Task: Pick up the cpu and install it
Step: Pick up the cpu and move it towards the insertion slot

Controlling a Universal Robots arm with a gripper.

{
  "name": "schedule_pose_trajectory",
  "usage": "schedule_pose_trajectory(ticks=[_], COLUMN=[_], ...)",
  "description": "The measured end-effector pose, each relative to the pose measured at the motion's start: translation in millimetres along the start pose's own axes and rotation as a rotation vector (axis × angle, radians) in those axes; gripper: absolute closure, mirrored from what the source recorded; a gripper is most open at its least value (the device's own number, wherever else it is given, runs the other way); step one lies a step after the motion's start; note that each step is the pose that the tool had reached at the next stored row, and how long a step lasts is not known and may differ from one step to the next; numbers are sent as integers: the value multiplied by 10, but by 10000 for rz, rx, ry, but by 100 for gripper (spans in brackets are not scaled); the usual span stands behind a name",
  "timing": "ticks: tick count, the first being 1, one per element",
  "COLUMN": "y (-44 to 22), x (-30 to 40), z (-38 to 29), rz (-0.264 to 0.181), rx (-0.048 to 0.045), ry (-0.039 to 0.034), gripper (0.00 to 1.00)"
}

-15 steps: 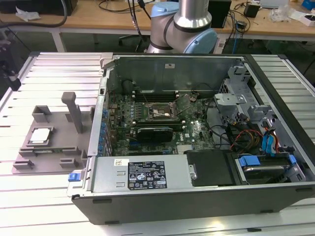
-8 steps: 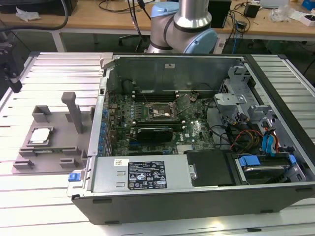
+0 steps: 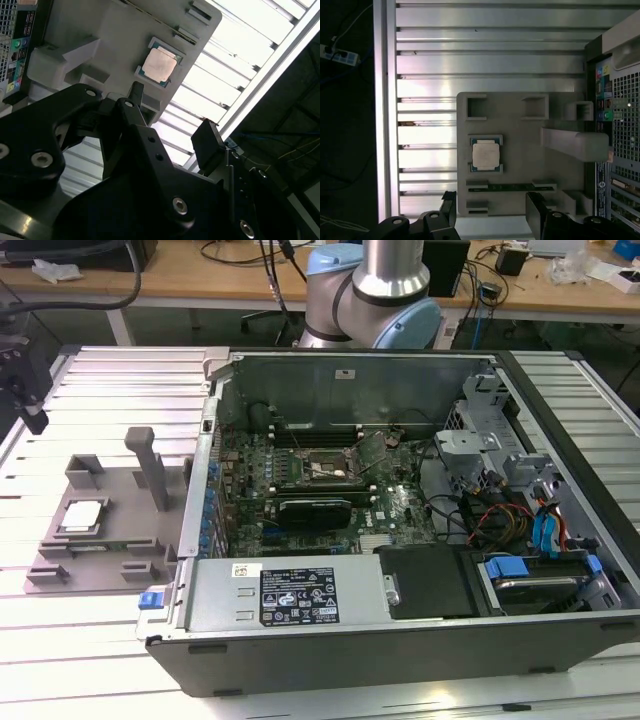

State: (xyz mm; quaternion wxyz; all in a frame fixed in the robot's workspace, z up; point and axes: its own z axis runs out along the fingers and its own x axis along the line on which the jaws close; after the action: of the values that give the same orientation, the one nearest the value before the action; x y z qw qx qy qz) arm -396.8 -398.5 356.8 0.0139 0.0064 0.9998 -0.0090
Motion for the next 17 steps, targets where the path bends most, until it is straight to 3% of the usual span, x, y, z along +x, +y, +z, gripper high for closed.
schedule_pose_trajectory(ticks=[17], y=[3], x=[5], z=[174], rz=[0], rx=[-1], ry=[-1], gripper=[34])
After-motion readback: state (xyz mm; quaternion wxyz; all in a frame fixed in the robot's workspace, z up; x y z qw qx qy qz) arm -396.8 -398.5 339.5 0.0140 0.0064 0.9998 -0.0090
